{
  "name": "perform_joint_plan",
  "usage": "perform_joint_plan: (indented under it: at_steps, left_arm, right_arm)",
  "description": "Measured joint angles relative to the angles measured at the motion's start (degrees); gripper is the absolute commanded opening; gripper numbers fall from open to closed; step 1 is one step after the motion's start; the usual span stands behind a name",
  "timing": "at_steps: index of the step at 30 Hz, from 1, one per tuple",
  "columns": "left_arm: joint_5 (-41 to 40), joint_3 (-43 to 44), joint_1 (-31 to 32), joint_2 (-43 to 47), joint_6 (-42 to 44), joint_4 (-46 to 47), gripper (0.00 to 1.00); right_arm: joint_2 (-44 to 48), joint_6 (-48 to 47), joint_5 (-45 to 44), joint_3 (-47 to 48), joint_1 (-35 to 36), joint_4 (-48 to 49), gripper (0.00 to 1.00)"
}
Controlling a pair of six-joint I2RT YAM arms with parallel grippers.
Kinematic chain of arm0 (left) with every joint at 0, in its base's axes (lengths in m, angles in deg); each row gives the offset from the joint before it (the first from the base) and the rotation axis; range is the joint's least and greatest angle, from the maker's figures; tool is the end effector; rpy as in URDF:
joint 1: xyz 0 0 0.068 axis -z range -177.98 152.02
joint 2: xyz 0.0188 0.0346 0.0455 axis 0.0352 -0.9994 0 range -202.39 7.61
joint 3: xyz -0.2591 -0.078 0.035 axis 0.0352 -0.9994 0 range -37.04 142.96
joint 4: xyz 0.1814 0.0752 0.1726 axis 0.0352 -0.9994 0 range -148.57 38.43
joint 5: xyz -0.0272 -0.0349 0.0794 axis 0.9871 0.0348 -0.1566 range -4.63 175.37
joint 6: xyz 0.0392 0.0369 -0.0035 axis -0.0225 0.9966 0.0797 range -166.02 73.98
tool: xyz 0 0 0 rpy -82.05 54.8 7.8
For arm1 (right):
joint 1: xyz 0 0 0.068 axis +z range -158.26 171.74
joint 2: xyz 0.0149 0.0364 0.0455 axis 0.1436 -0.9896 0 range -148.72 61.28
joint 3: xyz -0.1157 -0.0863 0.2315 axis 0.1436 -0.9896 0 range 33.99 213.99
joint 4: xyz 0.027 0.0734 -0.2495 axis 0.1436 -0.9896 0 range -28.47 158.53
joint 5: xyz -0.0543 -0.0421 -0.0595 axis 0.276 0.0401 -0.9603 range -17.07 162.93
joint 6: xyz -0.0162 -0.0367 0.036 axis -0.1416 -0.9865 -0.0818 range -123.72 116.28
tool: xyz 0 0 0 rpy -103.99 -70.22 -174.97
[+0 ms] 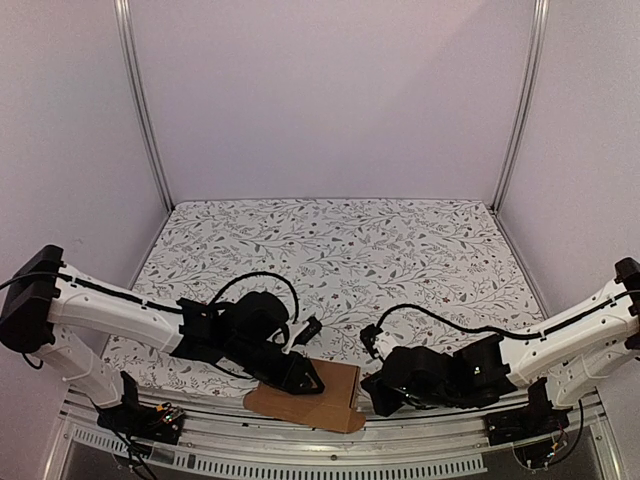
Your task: Fold the paper box
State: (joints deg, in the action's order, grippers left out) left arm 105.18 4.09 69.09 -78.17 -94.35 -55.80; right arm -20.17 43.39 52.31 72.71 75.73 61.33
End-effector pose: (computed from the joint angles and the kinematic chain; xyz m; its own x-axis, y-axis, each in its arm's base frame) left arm 0.1009 -0.2697 0.1663 -0.9072 0.3409 -0.2465 0.4146 0.6255 -0.6609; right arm 0.0408 0.2676 0.1703 -0.7191 -0.2810 -0.6356 -0.5585 0.7779 0.2880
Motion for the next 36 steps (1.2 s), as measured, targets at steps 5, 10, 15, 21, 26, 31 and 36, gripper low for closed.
perform_joint_plan:
  at_steps: [5,10,15,21,26,31,36]
  left_arm:
    - [-0.17,-0.07,0.00,0.02,-0.24,0.07,0.38]
    - [-1.03,-0.28,0.00,0.04,-0.59,0.37,0.38]
    - [-2.12,-0.26,0.00,0.28,-0.81,0.26,0.40]
    - [-7.56,2.93,-0.07,2.64,1.57,-7.85,0.50]
    - [-13.00,9.11,-0.61,7.58,5.77,-15.98,0.60]
    - [-17.00,10.62,-3.06,13.46,8.11,-21.64,0.63]
    - [-17.42,4.83,-6.80,17.42,7.63,-24.44,0.70]
  right_arm:
    - [-0.07,-0.13,-0.26,-1.27,-1.18,3.93,0.00]
    - [0.50,-1.18,0.57,-2.58,-2.54,4.79,0.00]
    - [2.23,-3.58,3.54,-2.64,-3.10,5.33,0.04]
    - [0.90,-5.81,6.38,-1.25,-3.19,5.75,0.25]
    - [-0.81,-6.54,7.82,-0.44,-4.48,5.99,0.33]
    - [-0.87,-5.62,8.96,-0.44,-6.97,6.12,0.40]
    - [-2.58,-2.91,13.75,0.96,-10.32,6.21,0.48]
